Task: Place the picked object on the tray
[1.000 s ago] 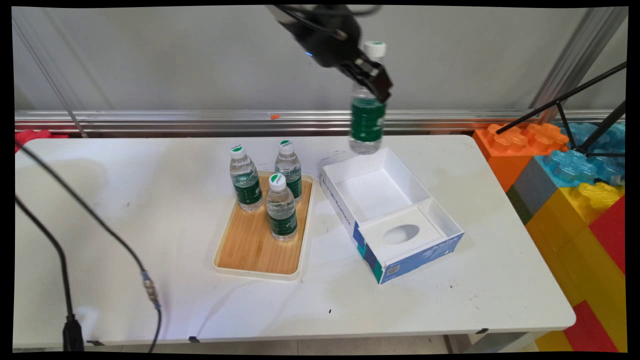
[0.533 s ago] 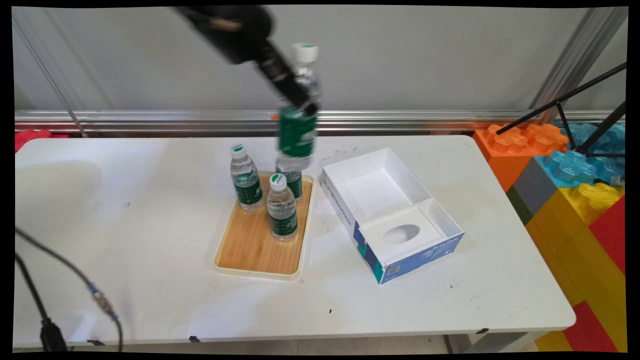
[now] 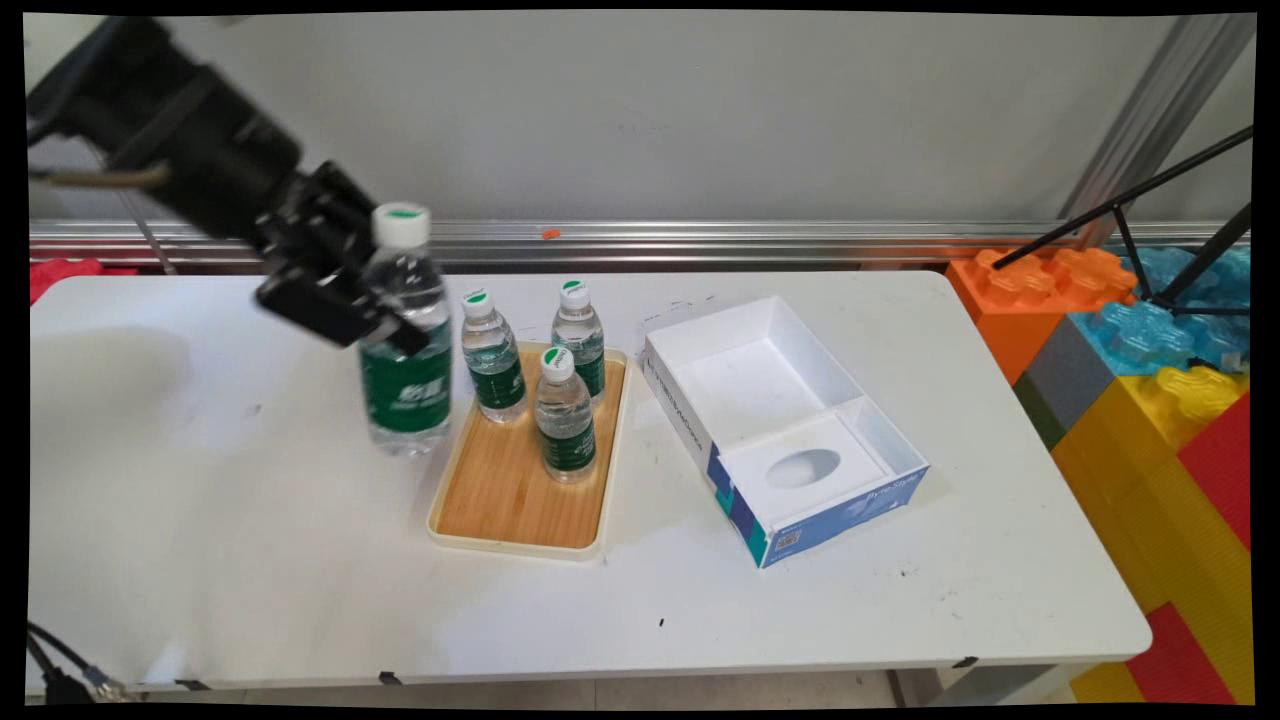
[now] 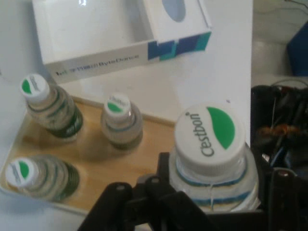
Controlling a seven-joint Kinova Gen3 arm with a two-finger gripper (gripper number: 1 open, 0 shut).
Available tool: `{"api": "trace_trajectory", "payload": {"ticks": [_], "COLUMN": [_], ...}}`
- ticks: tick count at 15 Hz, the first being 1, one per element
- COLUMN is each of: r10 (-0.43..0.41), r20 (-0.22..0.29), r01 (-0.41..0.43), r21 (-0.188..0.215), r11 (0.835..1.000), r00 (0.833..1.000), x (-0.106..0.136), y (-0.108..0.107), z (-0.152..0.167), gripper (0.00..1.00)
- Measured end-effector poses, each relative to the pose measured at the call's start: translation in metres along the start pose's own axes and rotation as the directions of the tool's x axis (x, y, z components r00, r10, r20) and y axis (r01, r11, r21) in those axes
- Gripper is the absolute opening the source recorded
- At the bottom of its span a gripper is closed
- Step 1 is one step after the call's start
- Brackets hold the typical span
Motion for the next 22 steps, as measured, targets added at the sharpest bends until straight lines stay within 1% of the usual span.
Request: {"api": "trace_trajectory", "payload": {"ticks": [2,4,6,9,11,13,18,22], "r10": [0.034,0.070,0.103,0.132,0.162,0.186,0.249,0.289], "r20": [-0.007,-0.026,-0.060,-0.098,-0.132,-0.154,-0.212,-0.235], "r01": [-0.034,-0.070,-0.103,-0.132,-0.163,-0.187,-0.258,-0.303], "r21": [-0.008,-0.007,0.000,0.007,0.008,0.005,-0.016,-0.023], "r11": [0.999,0.998,0.995,0.991,0.987,0.982,0.966,0.953], "r00": [0.999,0.997,0.993,0.986,0.978,0.970,0.945,0.928], "x": [-0.024,-0.045,-0.062,-0.075,-0.087,-0.098,-0.129,-0.143], "y": [-0.003,-0.008,-0.016,-0.025,-0.035,-0.044,-0.064,-0.073], "z": [0.003,0.011,0.025,0.042,0.059,0.073,0.113,0.139], "gripper": [0.00,0.00,0.00,0.00,0.00,0.00,0.00,0.00]}}
